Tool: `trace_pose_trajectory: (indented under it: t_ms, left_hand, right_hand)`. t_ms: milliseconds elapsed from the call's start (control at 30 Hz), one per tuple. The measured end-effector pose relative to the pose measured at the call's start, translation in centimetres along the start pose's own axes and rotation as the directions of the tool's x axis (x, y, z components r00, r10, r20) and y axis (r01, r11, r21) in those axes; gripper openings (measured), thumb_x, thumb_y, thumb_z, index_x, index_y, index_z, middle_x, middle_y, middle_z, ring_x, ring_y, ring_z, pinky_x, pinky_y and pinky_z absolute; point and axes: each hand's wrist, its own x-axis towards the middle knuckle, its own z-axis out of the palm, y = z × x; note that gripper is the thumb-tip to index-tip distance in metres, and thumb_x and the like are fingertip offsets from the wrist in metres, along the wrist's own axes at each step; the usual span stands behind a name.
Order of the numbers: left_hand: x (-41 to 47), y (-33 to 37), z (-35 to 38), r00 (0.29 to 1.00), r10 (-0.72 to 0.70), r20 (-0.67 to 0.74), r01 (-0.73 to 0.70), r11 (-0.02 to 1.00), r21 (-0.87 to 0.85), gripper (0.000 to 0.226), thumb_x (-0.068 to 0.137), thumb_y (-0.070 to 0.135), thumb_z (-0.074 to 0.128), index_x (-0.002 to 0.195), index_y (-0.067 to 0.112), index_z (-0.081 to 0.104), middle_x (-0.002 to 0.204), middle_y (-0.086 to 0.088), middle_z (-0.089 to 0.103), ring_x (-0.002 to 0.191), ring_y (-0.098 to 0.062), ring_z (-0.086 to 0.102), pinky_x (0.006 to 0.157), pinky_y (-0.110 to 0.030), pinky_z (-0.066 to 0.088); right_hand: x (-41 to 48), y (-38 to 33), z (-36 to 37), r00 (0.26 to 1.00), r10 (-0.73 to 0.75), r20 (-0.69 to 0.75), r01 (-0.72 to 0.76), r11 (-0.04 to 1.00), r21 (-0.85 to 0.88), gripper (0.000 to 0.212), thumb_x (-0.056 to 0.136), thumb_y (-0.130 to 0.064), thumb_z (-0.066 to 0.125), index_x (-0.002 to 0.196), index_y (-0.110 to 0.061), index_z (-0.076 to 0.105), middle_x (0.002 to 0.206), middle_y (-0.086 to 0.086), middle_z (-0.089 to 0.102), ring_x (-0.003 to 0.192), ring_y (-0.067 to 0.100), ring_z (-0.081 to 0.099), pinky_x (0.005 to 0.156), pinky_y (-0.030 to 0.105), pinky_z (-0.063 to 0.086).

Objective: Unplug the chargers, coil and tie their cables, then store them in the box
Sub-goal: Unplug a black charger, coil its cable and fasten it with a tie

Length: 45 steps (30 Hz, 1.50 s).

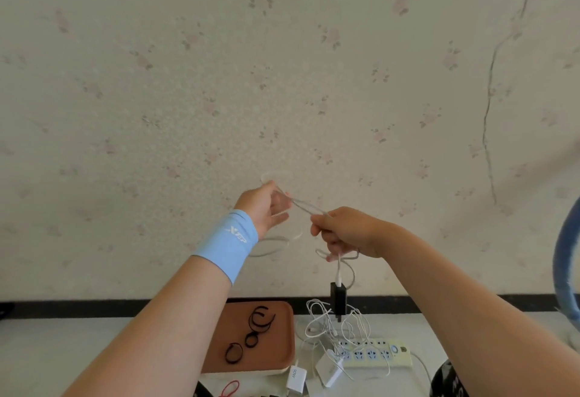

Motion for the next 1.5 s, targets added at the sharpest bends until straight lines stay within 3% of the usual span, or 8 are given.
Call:
trace_pose_trajectory:
  t_ms: [400, 500, 800, 933, 1100, 1200, 1333, 1500]
  left_hand:
    - [-2.9, -4.8, 2.9, 0.912, -0.187, 0.365, -0.157, 0.663, 0.732, 0.07, 0.077, 0.043, 0.077, 0.131, 0.023, 0.037, 0.121, -0.001, 0.065, 0.115, -0.017, 0.059, 0.101, -0.034, 0.047]
    - [-3.0, -5.3, 3.3, 0.886, -0.144, 0.442, -0.262, 0.629, 0.732, 0.023, 0.09, 0.033, 0.066, 0.102, 0.015, 0.058, 0.096, -0.002, 0.071, 0.096, -0.021, 0.069, 0.088, -0.03, 0.051]
    - [-3.1, -2.9, 3.1, 0.971, -0.165, 0.175, 0.06, 0.871, 0.488, 0.016, 0.099, 0.015, 0.045, 0.088, 0.009, 0.056, 0.064, -0.003, 0.055, 0.046, -0.019, 0.047, 0.052, -0.028, 0.049]
    - [-2.3, -1.6, 1.1, 0.98, -0.192, 0.045, 0.154, 0.888, 0.434, 0.017, 0.098, 0.013, 0.043, 0.085, 0.012, 0.054, 0.055, 0.0, 0.048, 0.04, -0.017, 0.04, 0.051, -0.025, 0.045]
    - [-2.6, -1.1, 0.5, 0.98, -0.163, 0.116, 0.133, 0.963, 0.233, 0.022, 0.102, 0.018, 0.04, 0.087, 0.011, 0.055, 0.054, 0.0, 0.048, 0.04, -0.018, 0.042, 0.05, -0.024, 0.045]
    - [-2.6, -1.5, 0.5, 0.978, -0.143, 0.152, 0.118, 0.979, 0.163, 0.024, 0.104, 0.022, 0.041, 0.092, 0.011, 0.059, 0.061, -0.002, 0.052, 0.044, -0.019, 0.045, 0.051, -0.027, 0.048]
    - [-3.1, -1.4, 0.7, 0.956, -0.103, 0.274, 0.065, 0.987, 0.144, 0.024, 0.105, 0.023, 0.042, 0.095, 0.013, 0.061, 0.067, -0.003, 0.051, 0.047, -0.018, 0.045, 0.052, -0.026, 0.045]
    - [-3.7, -1.9, 1.1, 0.898, -0.181, 0.4, 0.058, 0.952, 0.301, 0.022, 0.102, 0.023, 0.051, 0.105, 0.012, 0.07, 0.078, -0.004, 0.06, 0.05, -0.017, 0.047, 0.051, -0.027, 0.045]
  right_hand:
    - [-0.5, -1.5, -0.5, 0.994, 0.037, -0.102, 0.053, 0.657, 0.752, 0.027, 0.109, -0.024, 0.039, 0.09, -0.012, 0.055, 0.062, -0.001, 0.042, 0.053, 0.015, 0.043, 0.063, 0.031, 0.044]
    - [-0.7, -1.9, -0.4, 0.986, -0.004, -0.165, 0.136, 0.589, 0.797, 0.029, 0.109, -0.021, 0.038, 0.09, -0.01, 0.057, 0.071, 0.004, 0.053, 0.061, 0.019, 0.052, 0.071, 0.037, 0.051]
    - [-1.5, -0.9, -1.8, 0.918, 0.152, -0.367, -0.018, 0.939, 0.345, 0.045, 0.11, -0.037, 0.034, 0.108, -0.004, 0.065, 0.093, 0.012, 0.077, 0.075, 0.027, 0.076, 0.056, 0.033, 0.058]
    - [-0.3, 0.4, -3.0, 0.774, 0.219, -0.594, -0.11, 0.97, 0.215, 0.038, 0.106, -0.035, 0.045, 0.101, -0.003, 0.064, 0.07, 0.011, 0.057, 0.048, 0.023, 0.052, 0.05, 0.028, 0.045]
    - [-1.1, -0.3, -2.1, 0.702, 0.044, -0.711, -0.391, 0.858, -0.333, 0.088, 0.084, -0.035, 0.079, 0.148, -0.008, 0.024, 0.137, 0.016, 0.042, 0.125, 0.036, 0.05, 0.098, 0.043, 0.045]
    - [-1.7, -1.6, -0.8, 0.688, -0.167, -0.707, -0.32, 0.804, -0.501, 0.047, 0.087, -0.043, 0.072, 0.122, -0.017, 0.057, 0.119, 0.005, 0.056, 0.11, 0.026, 0.057, 0.085, 0.037, 0.047]
    - [-2.1, -2.6, 0.3, 0.927, 0.136, -0.351, -0.165, 0.985, -0.054, 0.074, 0.098, -0.068, 0.037, 0.082, -0.008, 0.077, 0.068, 0.002, 0.068, 0.053, 0.018, 0.052, 0.052, 0.026, 0.036]
    - [-1.2, -1.7, 0.5, 0.981, 0.128, -0.145, -0.065, 0.924, 0.376, 0.036, 0.104, -0.042, 0.049, 0.084, -0.017, 0.066, 0.078, 0.002, 0.071, 0.072, 0.019, 0.07, 0.068, 0.032, 0.05]
